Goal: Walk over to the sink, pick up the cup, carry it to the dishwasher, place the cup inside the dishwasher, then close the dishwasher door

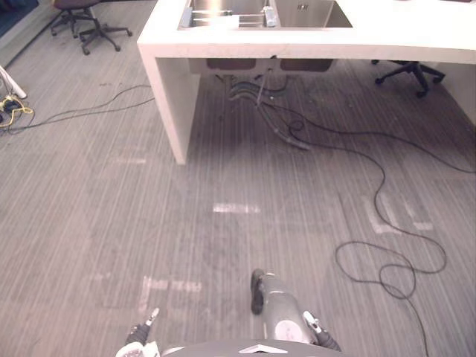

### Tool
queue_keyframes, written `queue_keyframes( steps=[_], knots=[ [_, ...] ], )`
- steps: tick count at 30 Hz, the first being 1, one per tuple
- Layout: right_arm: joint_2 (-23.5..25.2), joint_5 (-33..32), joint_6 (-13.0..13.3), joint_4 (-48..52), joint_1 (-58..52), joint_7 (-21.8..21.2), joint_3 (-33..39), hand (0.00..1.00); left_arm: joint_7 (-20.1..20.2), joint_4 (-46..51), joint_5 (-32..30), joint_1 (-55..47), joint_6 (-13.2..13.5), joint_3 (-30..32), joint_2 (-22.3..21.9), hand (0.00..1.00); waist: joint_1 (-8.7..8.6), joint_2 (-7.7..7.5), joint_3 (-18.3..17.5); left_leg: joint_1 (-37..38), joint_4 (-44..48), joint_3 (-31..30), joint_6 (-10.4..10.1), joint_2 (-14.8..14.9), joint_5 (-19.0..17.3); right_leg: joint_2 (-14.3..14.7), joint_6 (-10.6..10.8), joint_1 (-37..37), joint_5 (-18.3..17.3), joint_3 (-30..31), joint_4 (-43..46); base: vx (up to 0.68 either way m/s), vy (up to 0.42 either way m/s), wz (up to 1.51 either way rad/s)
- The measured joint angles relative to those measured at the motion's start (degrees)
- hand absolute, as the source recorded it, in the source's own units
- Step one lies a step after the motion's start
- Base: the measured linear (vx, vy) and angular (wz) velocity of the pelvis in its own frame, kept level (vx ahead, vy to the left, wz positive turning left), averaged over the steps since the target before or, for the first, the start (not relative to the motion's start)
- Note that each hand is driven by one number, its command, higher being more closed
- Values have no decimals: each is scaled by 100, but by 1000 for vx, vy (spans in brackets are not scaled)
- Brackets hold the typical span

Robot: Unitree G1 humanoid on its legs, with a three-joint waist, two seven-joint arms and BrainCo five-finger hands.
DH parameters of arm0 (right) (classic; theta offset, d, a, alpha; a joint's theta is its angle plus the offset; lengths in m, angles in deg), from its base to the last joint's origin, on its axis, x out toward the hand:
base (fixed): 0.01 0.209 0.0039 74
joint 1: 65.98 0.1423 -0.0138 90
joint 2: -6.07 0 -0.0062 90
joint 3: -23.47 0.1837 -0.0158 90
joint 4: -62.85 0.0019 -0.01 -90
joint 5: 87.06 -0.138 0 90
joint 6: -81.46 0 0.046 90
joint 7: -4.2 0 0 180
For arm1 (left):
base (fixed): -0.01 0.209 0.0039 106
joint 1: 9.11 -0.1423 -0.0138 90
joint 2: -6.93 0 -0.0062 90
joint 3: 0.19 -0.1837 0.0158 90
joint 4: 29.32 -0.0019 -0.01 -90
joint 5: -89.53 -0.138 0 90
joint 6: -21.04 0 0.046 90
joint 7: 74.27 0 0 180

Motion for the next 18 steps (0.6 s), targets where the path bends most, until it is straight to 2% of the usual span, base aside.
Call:
queue_keyframes(
  steps=[1, 2, 3, 4, 5, 6, 7, 8, 9, 10, 11, 12, 13, 14, 15, 16, 17, 18],
  knots=[
    [-2, 5, -51, -63, -8, 1, 70, 0, 19, 9, -78, -20, -2, 68, -39, 0, -30, 48, -75, -88, 389, -139, 43, 155, 264, 132, -19, 165, -251, -102, 41, 564, -317, 10],
    [-12, 6, -52, -114, -7, -1, 106, 0, 32, 25, -113, -43, -2, 96, -44, 0, -43, 77, -135, -206, 681, -234, -26, 235, 451, 185, -48, 264, -320, -145, -12, 567, -292, 10],
    [-38, 8, -59, -168, 24, 2, 132, 0, 60, 37, -150, -57, -3, 199, -33, 0, -66, 99, -210, -478, 1291, -383, -70, 340, 807, 281, -97, 450, -415, -208, -141, 549, -250, 1],
    [-84, 11, -69, -260, 50, -2, 114, 0, 99, 40, -166, -60, 3, 305, -48, 0, -66, 115, -241, -872, 2179, -485, -152, 449, 1644, 461, -160, 803, -511, -215, -415, 658, -244, -8],
    [-154, 12, -60, -277, 45, -9, 75, 0, 119, 43, -194, -76, 40, 474, -88, 0, -5, 123, -230, -1437, 3383, -466, -243, 617, 1983, 663, -266, 1235, -552, -179, -829, 550, -180, -15],
    [-180, 14, -59, -304, 56, -8, 73, 0, 115, 62, -221, -81, 101, 559, -118, 0, 22, 153, -225, -1770, 4072, -404, -160, 691, 1816, 759, -326, 1468, -545, -164, -1036, 569, -133, -9],
    [-213, 15, -63, -458, 163, -10, 69, 0, 105, 160, -251, -102, 230, 719, -144, 0, 48, 125, -177, -2386, 5122, -369, -72, 688, 1446, 875, -436, 2013, -529, -149, -1468, 571, -97, -1],
    [-216, 12, -68, -665, 218, -17, 26, 0, 60, 265, -412, -145, 366, 770, -118, 0, 115, -1, -108, -2891, 5477, -272, -28, 505, 1149, 874, -441, 2583, -514, -133, -1842, 560, -81, -6],
    [-216, 11, -75, -736, 268, -29, -2, 0, 11, 336, -518, -165, 473, 764, -119, 0, 198, -60, -79, -3111, 5417, -176, -2, 392, 1014, 839, -388, 2798, -469, -103, -1986, 487, -40, -39],
    [-225, 11, -65, -794, 383, -69, -19, 0, -34, 511, -641, -208, 659, 716, -158, 0, 362, -107, -79, -3531, 4994, 49, 7, 230, 793, 801, -340, 3089, -468, 52, -2216, 451, 10, -74],
    [-212, 11, -50, -770, 519, -141, 18, 0, -39, 600, -679, -216, 785, 677, -172, 0, 489, -141, -31, -3866, 4136, 392, 61, 104, 663, 727, -245, 3386, -464, 203, -2413, 463, 46, -80],
    [-191, 13, -44, -710, 550, -166, 0, 0, -33, 649, -673, -216, 814, 672, -168, 0, 527, -177, -15, -3945, 3553, 608, 92, 44, 680, 655, -164, 3502, -506, 256, -2501, 613, 140, -61],
    [-156, 13, -20, -529, 538, -192, -37, 0, -58, 731, -661, -218, 879, 653, -175, 0, 539, -196, 6, -4026, 2219, 1055, 133, -87, 928, 542, 10, 3743, -634, 314, -2601, 533, 152, -28],
    [-140, 12, -14, -465, 523, -192, -32, 0, -99, 748, -661, -218, 923, 635, -192, 0, 521, -177, 9, -3994, 1471, 1223, 96, -166, 1163, 513, 63, 3858, -734, 322, -2640, 635, 226, -16],
    [-102, -4, -4, -426, 494, -204, 62, 0, -226, 767, -662, -287, 1076, 605, -261, 0, 516, -79, 33, -3852, 113, 1331, 121, -319, 1825, 524, 34, 4146, -998, 359, -2688, 553, 242, -26],
    [-93, 0, -8, -444, 535, -158, 37, 0, -370, 768, -657, -302, 1258, 552, -292, 0, 589, -28, 42, -3793, 280, 1328, 370, -398, 2272, 509, -100, 4328, -1274, 631, -2690, 552, 253, -27],
    [-58, 3, -5, -439, 575, -164, -54, 0, -495, 789, -678, -299, 1407, 511, -248, 0, 606, -118, 47, -3853, 470, 1352, 424, -441, 2184, 472, -201, 4338, -1345, 799, -2690, 525, 240, -24],
    [17, 12, 5, -429, 680, -159, -231, 0, -766, 962, -801, -212, 1665, 438, -229, 0, 604, -306, 30, -4030, 820, 1375, 586, -494, 2047, 441, -284, 4297, -1395, 1061, -2649, 480, 232, 7]
  ],
)
